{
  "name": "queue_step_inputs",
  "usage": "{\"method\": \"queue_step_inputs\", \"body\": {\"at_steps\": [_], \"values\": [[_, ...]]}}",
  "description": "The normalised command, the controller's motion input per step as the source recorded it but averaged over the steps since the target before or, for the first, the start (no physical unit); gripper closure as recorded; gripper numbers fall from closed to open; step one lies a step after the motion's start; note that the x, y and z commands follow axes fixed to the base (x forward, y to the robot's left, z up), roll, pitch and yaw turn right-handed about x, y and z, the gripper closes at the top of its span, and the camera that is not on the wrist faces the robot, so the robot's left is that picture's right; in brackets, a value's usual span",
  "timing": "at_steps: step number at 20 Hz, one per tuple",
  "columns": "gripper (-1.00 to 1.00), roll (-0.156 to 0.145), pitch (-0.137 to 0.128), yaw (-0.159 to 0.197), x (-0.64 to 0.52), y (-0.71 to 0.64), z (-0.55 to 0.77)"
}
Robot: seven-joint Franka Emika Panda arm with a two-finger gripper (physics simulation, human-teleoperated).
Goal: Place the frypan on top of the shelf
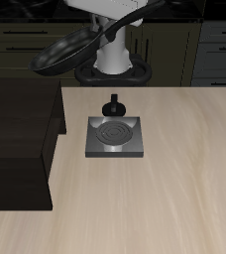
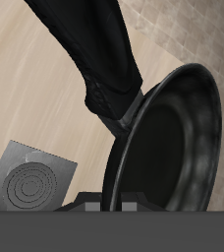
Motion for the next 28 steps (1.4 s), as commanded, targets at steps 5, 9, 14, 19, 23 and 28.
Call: {"method": "queue_step_inputs", "body": {"at_steps": [5,9,14,19,23,28], "values": [[1.00,-0.023,-0.007,-0.020,0.06,-0.16,0.01],[1.00,-0.035,-0.006,-0.015,0.07,-0.25,0.06],[1.00,-0.046,-0.004,-0.019,0.08,-0.28,0.05],[1.00,-0.027,0.005,-0.009,0.07,-0.16,-0.02],[1.00,-0.024,0.020,-0.012,0.09,-0.20,-0.13],[1.00,-0.014,0.013,-0.032,0.06,-0.16,-0.07]]}}
